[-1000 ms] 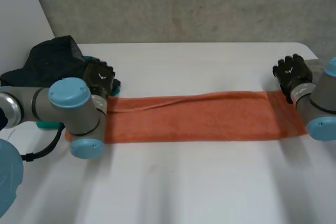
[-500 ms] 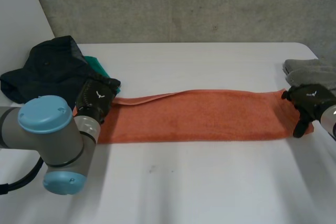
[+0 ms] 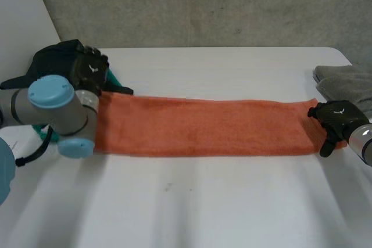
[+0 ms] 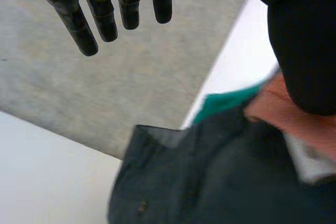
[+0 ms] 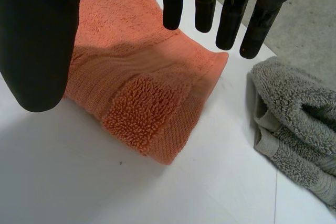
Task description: Fold the laundry.
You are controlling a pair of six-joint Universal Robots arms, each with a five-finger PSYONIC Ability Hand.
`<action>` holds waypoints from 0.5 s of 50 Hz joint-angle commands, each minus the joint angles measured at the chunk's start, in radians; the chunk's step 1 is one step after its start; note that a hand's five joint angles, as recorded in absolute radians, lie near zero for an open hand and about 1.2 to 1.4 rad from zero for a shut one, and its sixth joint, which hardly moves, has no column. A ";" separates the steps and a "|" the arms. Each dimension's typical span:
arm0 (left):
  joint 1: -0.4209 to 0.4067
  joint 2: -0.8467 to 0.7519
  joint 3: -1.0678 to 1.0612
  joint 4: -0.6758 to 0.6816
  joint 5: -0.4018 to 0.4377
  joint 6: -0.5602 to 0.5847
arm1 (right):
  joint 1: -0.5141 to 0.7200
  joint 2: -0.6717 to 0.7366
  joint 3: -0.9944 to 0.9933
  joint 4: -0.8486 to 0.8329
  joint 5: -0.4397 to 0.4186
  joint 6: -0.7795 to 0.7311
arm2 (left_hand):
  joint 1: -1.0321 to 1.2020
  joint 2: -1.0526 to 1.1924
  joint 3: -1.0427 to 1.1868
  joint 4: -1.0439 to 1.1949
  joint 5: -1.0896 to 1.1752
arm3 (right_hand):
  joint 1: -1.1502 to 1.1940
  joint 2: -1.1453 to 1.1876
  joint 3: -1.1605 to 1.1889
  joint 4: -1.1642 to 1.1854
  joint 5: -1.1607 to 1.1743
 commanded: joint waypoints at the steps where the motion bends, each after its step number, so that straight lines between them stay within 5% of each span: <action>1: 0.012 0.024 0.013 0.007 -0.009 -0.058 | -0.002 -0.004 0.011 -0.010 0.000 0.004 | 0.012 -0.003 -0.008 -0.002 -0.020 | 0.126 0.085 0.074 0.077 0.077; 18: -0.042 0.220 -0.309 -0.004 -0.018 -0.078 | -0.008 0.052 -0.020 -0.044 -0.011 -0.005 | 0.006 -0.008 -0.014 -0.008 -0.026 | 0.317 0.275 0.265 0.267 0.267; 21: -0.053 0.245 -0.344 -0.004 -0.016 -0.086 | -0.008 0.074 -0.033 -0.052 -0.013 -0.005 | 0.006 -0.008 -0.014 -0.008 -0.026 | 0.443 0.401 0.391 0.393 0.393; 25: -0.065 0.266 -0.369 -0.001 -0.016 -0.092 | -0.008 0.106 -0.064 -0.042 -0.008 -0.008 | 0.006 -0.008 -0.014 -0.008 -0.026 | 0.918 0.876 0.866 0.868 0.868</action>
